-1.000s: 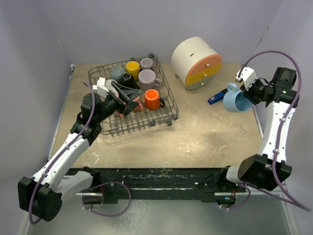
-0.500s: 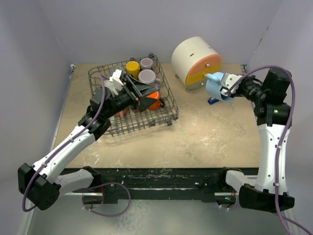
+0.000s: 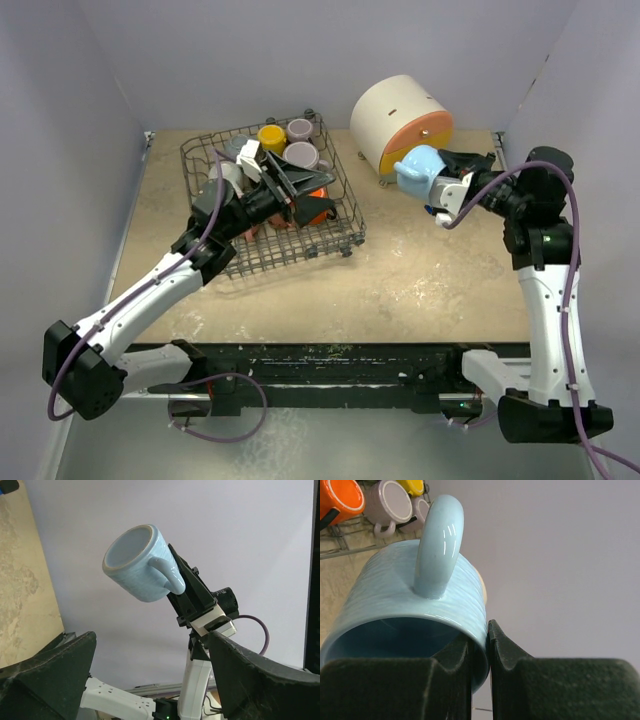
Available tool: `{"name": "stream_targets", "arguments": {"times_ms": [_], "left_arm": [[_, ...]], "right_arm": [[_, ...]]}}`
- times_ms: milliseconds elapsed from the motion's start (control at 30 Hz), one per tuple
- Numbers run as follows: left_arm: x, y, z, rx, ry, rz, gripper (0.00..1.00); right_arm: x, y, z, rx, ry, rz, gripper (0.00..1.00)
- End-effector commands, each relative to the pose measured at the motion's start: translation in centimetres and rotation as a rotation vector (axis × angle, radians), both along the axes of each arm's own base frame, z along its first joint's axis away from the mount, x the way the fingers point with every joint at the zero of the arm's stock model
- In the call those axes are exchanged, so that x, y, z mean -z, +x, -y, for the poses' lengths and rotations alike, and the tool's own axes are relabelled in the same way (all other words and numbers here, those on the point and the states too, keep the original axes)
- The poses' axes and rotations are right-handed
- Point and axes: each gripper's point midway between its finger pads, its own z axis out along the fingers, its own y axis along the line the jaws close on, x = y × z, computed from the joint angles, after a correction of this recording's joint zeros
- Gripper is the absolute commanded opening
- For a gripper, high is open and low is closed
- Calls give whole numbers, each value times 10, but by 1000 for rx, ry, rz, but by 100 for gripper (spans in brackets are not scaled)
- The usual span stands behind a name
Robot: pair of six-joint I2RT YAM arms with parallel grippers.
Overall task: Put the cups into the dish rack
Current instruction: Pick up the cup at the center of the board, then turn the cup upside down in the dish rack.
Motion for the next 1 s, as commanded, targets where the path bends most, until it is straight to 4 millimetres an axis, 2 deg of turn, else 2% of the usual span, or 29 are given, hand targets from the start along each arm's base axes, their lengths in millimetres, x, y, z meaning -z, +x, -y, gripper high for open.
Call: {"name": "stream_targets", "arguments": {"times_ms": [0, 333, 667, 967], "left_arm": [[-22, -8, 10, 48, -69, 49, 96], [-35, -15, 43, 136, -130, 66, 98], [-38, -22, 75, 228, -163, 56, 98], [-32, -33, 107, 347, -144, 25, 77]], "right_arm": [[-63, -20, -19, -98, -49, 302, 0], [-62, -31, -38, -193, -131, 412, 0], [-49, -45, -57, -307, -244, 509, 0], [-42, -54, -70, -384, -315, 573, 0]]}}
